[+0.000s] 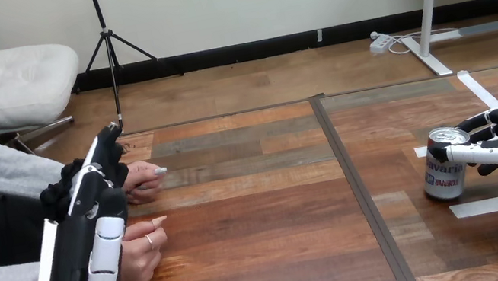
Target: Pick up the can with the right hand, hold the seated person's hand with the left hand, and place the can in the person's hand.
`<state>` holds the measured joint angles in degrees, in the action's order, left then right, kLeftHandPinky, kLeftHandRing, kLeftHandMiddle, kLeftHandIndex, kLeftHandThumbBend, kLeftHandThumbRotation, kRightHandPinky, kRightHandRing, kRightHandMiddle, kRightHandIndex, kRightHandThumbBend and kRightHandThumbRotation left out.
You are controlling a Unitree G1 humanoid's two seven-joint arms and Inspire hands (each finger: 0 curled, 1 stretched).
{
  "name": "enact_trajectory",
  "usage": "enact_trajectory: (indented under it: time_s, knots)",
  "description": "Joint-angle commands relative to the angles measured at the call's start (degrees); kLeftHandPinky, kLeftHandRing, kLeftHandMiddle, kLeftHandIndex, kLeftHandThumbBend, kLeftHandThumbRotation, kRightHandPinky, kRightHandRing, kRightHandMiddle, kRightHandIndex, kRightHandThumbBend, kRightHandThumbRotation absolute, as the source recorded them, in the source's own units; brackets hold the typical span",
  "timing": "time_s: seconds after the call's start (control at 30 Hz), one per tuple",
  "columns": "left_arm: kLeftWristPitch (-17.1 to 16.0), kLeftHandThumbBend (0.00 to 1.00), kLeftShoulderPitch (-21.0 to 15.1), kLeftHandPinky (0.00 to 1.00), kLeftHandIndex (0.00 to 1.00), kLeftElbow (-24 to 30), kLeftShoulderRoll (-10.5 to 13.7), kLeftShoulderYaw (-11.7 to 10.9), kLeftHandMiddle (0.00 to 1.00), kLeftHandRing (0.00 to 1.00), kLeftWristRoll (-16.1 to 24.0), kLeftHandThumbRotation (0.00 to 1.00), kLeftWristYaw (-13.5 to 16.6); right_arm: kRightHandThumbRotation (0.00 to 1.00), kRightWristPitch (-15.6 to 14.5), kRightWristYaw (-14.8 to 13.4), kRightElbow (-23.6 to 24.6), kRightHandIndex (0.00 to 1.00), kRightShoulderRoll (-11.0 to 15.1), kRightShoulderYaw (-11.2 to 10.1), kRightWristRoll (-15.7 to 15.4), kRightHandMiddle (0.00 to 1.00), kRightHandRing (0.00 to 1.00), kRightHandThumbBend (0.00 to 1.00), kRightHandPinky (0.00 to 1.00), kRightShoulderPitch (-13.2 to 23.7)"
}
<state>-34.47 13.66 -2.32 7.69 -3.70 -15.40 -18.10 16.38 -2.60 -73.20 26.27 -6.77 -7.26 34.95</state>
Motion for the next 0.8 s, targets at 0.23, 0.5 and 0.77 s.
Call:
enact_trajectory:
  time_s: [0.23,0.5,0.77]
  knots:
    - [-0.6,0.63,-1.6,1.00,0.93,1.9,-0.2,-0.6,1.00,1.00,-0.9,0.86,-0.7,0.00,3.2,-1.5,0.6,0.48,0.0,-0.1,0.1,0.46,0.42,0.71,0.37,4.3]
    - [-0.6,0.67,-1.5,1.00,0.93,1.9,0.0,-0.6,1.00,1.00,-0.8,0.87,-1.0,0.00,5.0,-1.5,0.8,0.48,0.0,-0.3,0.4,0.46,0.41,0.71,0.36,4.0]
    - [-1.1,0.66,-1.7,1.00,0.93,1.5,0.0,-0.8,1.00,1.00,-1.0,0.87,-1.6,0.00,6.3,-1.4,1.0,0.48,0.1,-0.4,0.5,0.46,0.41,0.71,0.35,4.0]
